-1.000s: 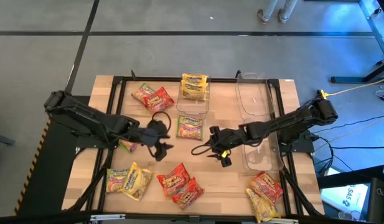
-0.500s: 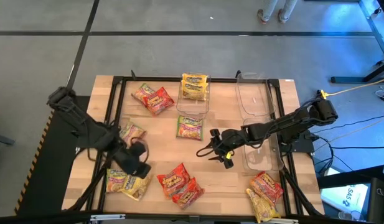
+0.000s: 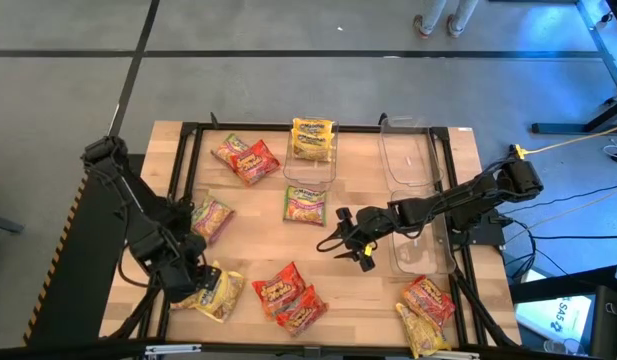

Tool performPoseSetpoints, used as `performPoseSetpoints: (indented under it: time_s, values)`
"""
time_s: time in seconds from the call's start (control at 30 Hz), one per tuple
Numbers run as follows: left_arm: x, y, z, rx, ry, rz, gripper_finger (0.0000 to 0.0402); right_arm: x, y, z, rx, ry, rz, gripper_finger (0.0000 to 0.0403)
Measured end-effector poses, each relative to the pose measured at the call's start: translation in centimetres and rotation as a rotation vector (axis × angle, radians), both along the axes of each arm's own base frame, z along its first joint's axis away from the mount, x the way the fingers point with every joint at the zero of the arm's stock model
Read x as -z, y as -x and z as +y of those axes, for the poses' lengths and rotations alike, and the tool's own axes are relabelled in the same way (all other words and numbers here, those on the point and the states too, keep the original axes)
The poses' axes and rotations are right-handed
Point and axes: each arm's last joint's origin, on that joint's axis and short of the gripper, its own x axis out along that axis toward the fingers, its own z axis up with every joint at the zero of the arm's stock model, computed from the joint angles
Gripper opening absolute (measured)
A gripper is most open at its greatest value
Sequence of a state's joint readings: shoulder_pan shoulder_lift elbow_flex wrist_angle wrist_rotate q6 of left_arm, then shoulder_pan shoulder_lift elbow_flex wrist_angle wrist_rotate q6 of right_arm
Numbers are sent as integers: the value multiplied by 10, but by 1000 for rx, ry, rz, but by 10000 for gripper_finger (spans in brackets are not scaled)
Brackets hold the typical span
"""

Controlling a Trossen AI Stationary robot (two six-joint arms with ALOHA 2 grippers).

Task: Sort Maruchan noodles
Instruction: Put the yellow noodle pack into the top left transparent bin

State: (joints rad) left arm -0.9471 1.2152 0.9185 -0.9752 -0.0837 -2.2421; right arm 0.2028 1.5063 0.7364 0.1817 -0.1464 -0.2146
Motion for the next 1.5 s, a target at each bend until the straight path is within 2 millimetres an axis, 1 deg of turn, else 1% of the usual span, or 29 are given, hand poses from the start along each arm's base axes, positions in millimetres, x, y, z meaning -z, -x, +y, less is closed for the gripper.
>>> performPoseSetpoints:
  time_s: [0.2,0.4,0.57,0.7,0.9,1.1,1.27,1.5]
  values:
    - [18,2,-1,2,18,-13,223,0,0,0,4,2,-5,221]
    - [44,1,-3,2,81,-60,223,0,0,0,4,2,-4,221]
    - [58,0,-4,3,137,-109,223,0,0,0,4,2,-3,221]
    - [65,-2,-4,-5,161,-160,223,0,0,0,6,3,-4,221]
    - [70,-6,-4,-9,157,-297,223,0,0,0,6,3,-4,221]
    - [87,-1,4,-28,124,-237,223,0,0,0,6,4,-3,221]
    - [90,-1,6,-29,105,-238,223,0,0,-1,19,13,-3,221]
    - [98,-12,1,23,91,-283,223,0,0,-1,19,13,-4,221]
